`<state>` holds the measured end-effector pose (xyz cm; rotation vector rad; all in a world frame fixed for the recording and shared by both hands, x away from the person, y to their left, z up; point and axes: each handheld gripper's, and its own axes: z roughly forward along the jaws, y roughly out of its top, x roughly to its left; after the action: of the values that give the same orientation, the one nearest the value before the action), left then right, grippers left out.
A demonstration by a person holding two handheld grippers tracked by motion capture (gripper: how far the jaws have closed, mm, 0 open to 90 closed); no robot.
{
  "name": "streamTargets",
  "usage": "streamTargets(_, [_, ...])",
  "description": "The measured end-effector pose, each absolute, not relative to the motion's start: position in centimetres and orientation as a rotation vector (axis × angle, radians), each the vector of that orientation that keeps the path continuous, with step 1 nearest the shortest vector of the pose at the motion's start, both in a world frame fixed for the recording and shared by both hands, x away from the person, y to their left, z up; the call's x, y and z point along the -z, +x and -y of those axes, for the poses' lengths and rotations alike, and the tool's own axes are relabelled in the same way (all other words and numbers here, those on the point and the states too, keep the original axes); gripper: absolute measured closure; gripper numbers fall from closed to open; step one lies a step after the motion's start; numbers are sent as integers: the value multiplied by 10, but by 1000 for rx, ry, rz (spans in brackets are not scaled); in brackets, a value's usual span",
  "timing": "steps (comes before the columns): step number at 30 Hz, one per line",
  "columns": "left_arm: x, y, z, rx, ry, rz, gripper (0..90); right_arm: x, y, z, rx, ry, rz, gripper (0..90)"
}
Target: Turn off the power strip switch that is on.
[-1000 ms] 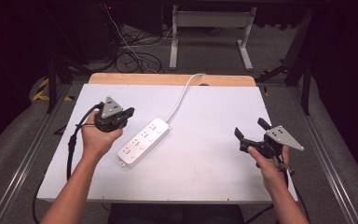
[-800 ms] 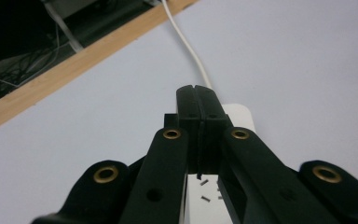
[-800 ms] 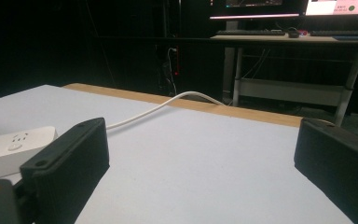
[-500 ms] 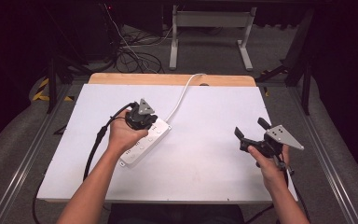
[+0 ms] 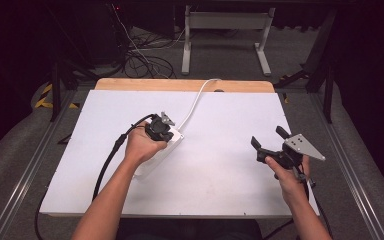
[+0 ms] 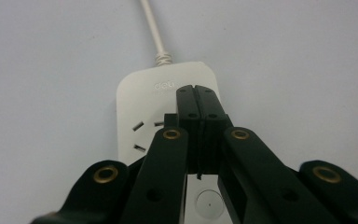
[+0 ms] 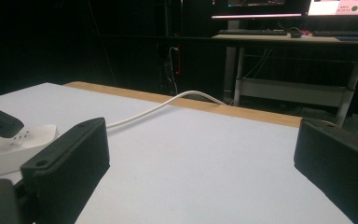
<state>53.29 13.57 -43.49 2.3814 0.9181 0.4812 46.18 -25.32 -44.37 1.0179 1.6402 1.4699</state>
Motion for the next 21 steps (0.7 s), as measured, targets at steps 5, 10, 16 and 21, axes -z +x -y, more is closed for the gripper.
streamTargets(5, [440, 535, -137, -456, 2391, -935, 900, 444, 462, 253, -1471, 1019, -1637, 36])
streamTargets(10, [443, 537, -138, -438, 2372, -950, 900, 444, 461, 254, -1470, 1020, -1636, 36])
streamTargets(16, [446, 537, -139, -425, 2358, -968, 900, 443, 461, 254, -1469, 1019, -1631, 37])
streamTargets(21, [447, 536, -141, -431, 2341, -986, 900, 443, 460, 254, -1472, 1021, -1627, 37])
